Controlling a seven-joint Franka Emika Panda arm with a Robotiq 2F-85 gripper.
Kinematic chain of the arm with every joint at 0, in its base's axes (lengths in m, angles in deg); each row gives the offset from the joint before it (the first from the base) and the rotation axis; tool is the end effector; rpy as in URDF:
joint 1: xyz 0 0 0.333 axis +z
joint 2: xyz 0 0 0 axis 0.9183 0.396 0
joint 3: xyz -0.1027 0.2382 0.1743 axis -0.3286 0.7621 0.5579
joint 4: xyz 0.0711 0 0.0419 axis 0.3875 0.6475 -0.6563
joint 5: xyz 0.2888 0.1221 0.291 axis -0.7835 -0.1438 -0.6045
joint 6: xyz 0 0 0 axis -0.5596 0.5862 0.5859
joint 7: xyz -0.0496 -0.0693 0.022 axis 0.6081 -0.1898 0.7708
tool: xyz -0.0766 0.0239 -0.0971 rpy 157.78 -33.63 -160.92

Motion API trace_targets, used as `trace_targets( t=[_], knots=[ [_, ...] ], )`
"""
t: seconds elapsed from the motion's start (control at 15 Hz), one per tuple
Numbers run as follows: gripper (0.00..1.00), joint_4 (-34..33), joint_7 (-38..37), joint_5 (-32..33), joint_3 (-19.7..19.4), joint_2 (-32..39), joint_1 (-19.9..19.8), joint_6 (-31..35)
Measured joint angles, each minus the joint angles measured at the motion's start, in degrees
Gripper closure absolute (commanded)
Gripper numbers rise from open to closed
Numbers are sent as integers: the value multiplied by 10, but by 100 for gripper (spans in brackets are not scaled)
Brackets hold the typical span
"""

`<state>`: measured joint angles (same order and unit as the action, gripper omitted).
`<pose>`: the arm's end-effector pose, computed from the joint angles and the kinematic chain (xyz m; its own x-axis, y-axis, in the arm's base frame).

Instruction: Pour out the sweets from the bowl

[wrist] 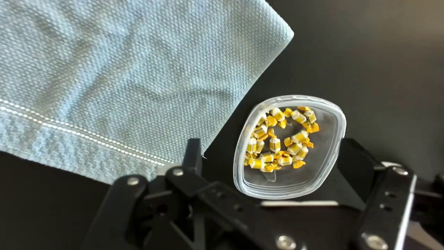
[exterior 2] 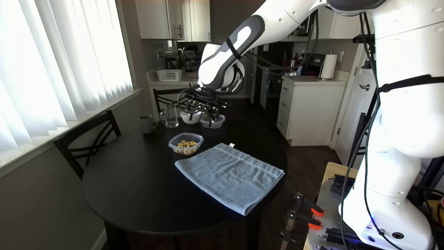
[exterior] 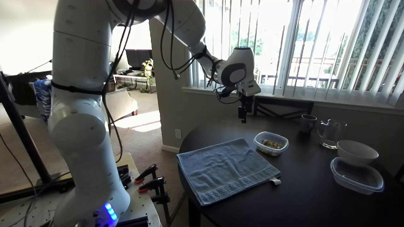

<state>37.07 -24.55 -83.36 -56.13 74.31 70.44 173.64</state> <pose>0.6523 -0.0017 0.2720 0.3888 -0.9181 0.0765 -0.8809 -0.3948 -0.2609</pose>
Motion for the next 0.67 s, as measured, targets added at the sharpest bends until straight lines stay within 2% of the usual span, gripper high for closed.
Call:
trace_targets(
  t=[0.33,0.53,0.67],
  knots=[
    [0,-158,-123,22,-55,170,37,-4],
    [0,-243,-184,22,-90,251,38,-47],
    [0,-290,-210,22,-98,291,28,-88]
  ],
)
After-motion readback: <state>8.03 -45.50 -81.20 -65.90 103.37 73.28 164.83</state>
